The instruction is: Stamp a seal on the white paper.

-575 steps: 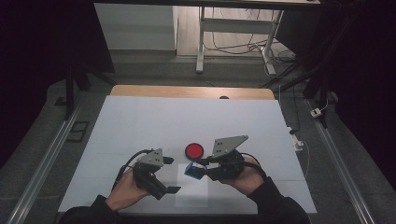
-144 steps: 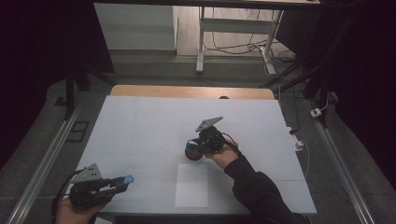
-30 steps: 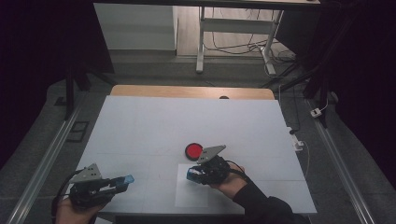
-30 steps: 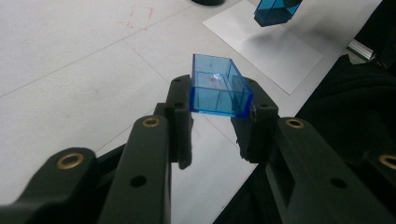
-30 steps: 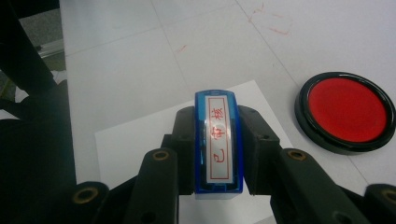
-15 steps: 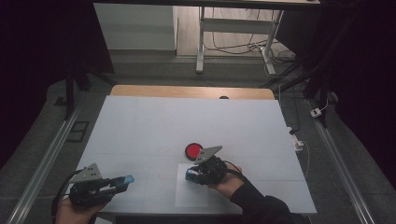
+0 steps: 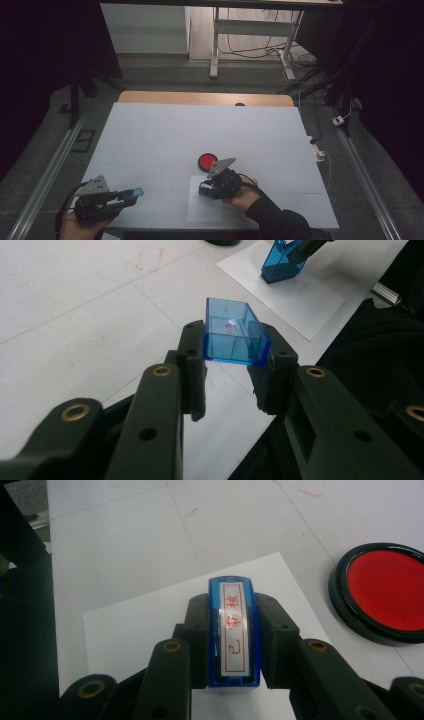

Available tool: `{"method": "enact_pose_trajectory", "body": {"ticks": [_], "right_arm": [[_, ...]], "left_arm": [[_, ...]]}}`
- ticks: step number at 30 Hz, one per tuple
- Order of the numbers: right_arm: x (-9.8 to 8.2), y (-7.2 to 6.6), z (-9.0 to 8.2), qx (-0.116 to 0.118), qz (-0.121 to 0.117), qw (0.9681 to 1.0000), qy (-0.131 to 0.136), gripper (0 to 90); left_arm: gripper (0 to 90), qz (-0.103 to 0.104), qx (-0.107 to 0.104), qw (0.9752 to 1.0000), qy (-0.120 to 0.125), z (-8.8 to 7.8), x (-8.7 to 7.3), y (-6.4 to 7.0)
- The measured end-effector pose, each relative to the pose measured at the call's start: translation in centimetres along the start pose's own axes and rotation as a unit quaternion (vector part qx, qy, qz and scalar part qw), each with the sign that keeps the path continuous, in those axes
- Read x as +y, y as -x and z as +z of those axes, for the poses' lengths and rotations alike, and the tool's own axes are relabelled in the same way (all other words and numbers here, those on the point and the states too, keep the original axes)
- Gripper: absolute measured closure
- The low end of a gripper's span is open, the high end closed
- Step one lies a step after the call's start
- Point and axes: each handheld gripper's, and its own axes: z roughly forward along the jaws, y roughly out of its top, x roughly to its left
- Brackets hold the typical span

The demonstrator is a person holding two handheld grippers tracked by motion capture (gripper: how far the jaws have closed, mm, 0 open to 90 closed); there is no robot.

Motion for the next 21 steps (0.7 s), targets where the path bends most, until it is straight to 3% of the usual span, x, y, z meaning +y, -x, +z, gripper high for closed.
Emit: {"method": "enact_pose_trajectory", "body": {"ticks": [11, 16, 21], "right_arm": [[-0.6, 0.7, 0.0, 0.019, 0.022, 0.9995, 0.014, 69.8], [-0.8, 1.3, 0.1, 0.04, 0.052, 0.9975, 0.026, 69.9], [-0.9, 1.5, 0.2, 0.044, 0.055, 0.9971, 0.028, 70.0]], "left_arm": [[68.6, 0.001, 0.001, 1.0, -0.002, 0.0, 0.0, 0.0], [68.6, 0.001, 0.001, 1.0, -0.002, 0.0, 0.0, 0.0], [68.6, 0.001, 0.002, 1.0, -0.002, 0.0, 0.0, 0.0]]}}
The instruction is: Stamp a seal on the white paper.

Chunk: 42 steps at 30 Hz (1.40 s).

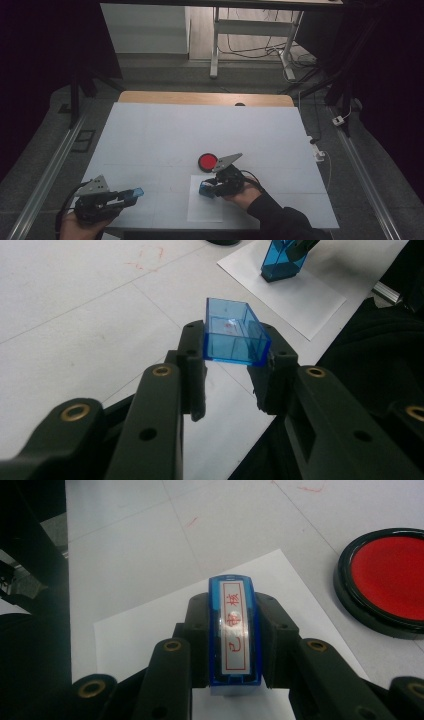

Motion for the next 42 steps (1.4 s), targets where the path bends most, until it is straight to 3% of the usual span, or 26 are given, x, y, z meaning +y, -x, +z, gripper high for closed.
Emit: {"method": "enact_pose_trajectory", "body": {"ticks": [7, 19, 23, 35, 42], "right_arm": [[0.2, -1.0, 0.1, -0.03, -0.037, 0.9988, -0.014, 70.1], [0.2, -2.4, 0.3, -0.063, -0.075, 0.995, -0.017, 70.1], [0.2, -2.3, 0.3, -0.062, -0.072, 0.9953, -0.016, 70.1], [-0.1, -0.9, 0.1, -0.024, -0.022, 0.9995, -0.001, 70.0], [0.0, -1.2, 0.1, -0.031, -0.028, 0.9991, -0.004, 69.7]], "left_arm": [[68.6, 0.0, 0.0, 1.0, 0.0, 0.0, 0.0, 0.0], [68.6, 0.0, 0.0, 1.0, -0.001, 0.1, 0.0, 0.0], [68.6, 0.001, 0.0, 1.0, -0.001, 0.1, 0.1, 0.0], [68.6, 0.001, -0.001, 1.0, -0.001, 0.1, 0.0, 0.0], [68.6, 0.0, 0.0, 1.0, -0.001, 0.1, 0.0, 0.0]]}}
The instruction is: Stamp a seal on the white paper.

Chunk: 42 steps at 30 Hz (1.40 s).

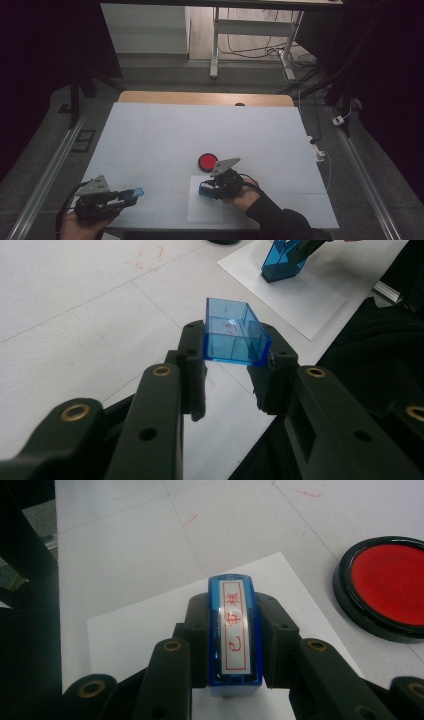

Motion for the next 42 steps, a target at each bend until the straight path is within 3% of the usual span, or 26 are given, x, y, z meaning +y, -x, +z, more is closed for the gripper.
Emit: {"method": "enact_pose_trajectory", "body": {"ticks": [17, 42], "right_arm": [[0.3, -0.1, -0.1, -0.003, -0.017, 0.9998, -0.008, 69.4], [1.6, -0.2, -2.1, -0.006, -0.008, 0.9996, 0.025, 69.4]], "left_arm": [[68.6, 0.0, -0.001, 1.0, 0.001, 0.0, 0.0, 0.0], [68.5, 0.001, -0.002, 1.0, 0.002, 0.0, 0.0, 0.0]]}}
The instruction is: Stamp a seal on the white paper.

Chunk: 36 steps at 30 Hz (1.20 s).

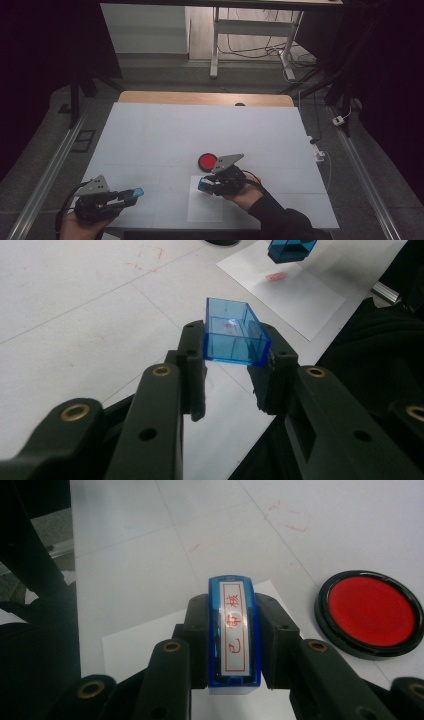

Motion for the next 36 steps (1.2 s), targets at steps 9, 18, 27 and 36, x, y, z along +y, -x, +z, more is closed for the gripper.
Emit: {"method": "enact_pose_trajectory", "body": {"ticks": [9, 18, 27, 36], "right_arm": [[0.6, -0.1, -1.0, -0.003, -0.005, 0.9999, 0.016, 69.4], [1.0, -0.2, -1.9, -0.007, -0.006, 0.9995, 0.03, 69.4], [1.5, -0.3, -2.8, -0.006, -0.008, 0.999, 0.044, 69.4], [1.9, -0.6, -3.6, -0.005, -0.011, 0.9984, 0.054, 69.5]], "left_arm": [[68.5, 0.001, 0.0, 1.0, 0.0, 0.0, 0.0, 0.0], [68.6, 0.0, -0.001, 1.0, 0.001, 0.0, 0.0, 0.0], [68.6, 0.0, -0.003, 1.0, 0.002, 0.0, 0.0, 0.0], [68.6, 0.0, -0.004, 1.0, 0.002, 0.0, 0.0, 0.0]]}}
